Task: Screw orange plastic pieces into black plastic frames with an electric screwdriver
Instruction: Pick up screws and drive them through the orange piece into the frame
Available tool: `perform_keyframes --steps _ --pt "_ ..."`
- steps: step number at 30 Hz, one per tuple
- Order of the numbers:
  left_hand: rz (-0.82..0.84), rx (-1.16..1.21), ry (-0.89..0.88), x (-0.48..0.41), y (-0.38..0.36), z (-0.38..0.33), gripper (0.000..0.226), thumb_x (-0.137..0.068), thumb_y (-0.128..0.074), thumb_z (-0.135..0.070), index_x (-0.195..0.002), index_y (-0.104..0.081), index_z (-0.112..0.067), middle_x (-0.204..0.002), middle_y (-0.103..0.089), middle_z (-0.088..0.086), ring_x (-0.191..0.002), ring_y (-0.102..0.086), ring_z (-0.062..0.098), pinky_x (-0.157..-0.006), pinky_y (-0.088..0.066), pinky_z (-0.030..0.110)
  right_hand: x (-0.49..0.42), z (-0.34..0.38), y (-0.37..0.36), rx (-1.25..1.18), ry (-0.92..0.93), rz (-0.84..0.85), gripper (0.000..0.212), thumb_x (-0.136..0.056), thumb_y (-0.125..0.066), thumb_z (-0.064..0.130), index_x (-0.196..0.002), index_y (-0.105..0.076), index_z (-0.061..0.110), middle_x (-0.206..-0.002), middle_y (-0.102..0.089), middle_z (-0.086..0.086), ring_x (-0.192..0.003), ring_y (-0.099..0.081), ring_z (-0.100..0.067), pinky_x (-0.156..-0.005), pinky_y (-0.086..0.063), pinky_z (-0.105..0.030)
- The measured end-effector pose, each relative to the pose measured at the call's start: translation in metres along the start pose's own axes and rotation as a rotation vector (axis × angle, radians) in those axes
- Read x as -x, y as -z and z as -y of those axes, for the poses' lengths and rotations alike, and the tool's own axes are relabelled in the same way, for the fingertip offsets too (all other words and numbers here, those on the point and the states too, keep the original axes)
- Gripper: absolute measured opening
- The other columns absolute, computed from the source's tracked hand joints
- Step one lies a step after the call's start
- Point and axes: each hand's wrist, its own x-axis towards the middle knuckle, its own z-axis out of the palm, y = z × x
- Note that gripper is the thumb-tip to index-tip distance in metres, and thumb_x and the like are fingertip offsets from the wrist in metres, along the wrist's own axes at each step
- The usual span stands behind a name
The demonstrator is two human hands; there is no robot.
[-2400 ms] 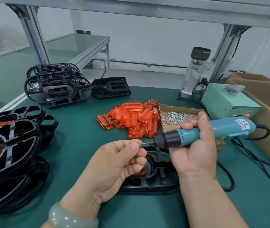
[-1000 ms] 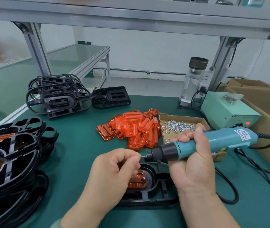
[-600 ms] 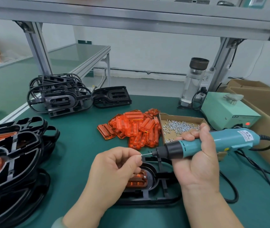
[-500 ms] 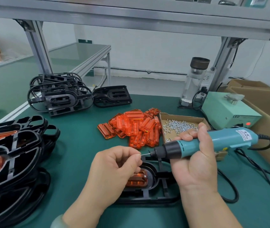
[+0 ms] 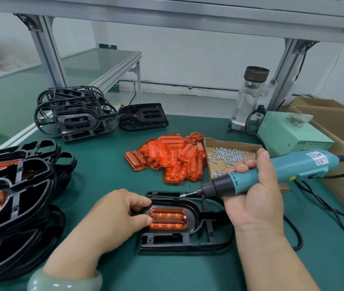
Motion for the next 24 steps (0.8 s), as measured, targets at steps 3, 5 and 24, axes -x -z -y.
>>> perform_keyframes --steps 3,5,24 --pt "0.058 -0.032 -0.02 -0.001 -0.001 -0.001 0.033 -0.076 -0.076 -0.035 -0.105 -0.065 -0.046 -0.087 -0.057 -0.021 -0.08 -0.054 -0.003 -0.078 -0.041 0.017 0.001 -0.002 0.0 0.061 0.004 -0.008 0.013 -0.086 -0.065 0.025 -0.09 -0.053 0.023 -0.064 -0.054 0.01 -0.054 -0.053 -0.004 -0.059 -0.048 -0.02" --pt "0.1 -0.027 -0.047 0.0 -0.002 -0.002 0.033 -0.075 -0.076 -0.038 -0.104 -0.064 -0.049 -0.092 -0.054 -0.02 -0.086 -0.053 0.0 -0.084 -0.042 0.021 0.002 -0.002 -0.001 0.103 0.015 0.002 0.016 -0.081 -0.068 0.027 -0.09 -0.055 0.024 -0.064 -0.055 0.009 -0.054 -0.055 -0.005 -0.058 -0.049 -0.02" --pt "0.109 -0.06 -0.135 0.003 -0.024 -0.017 0.039 -0.073 -0.072 -0.051 -0.11 -0.06 -0.052 -0.097 -0.05 -0.018 -0.099 -0.049 0.006 -0.091 -0.042 0.027 0.01 -0.017 -0.008 0.377 0.117 0.198 0.007 -0.086 -0.061 0.016 -0.09 -0.057 0.019 -0.061 -0.05 0.004 -0.048 -0.047 -0.01 -0.051 -0.043 -0.021"
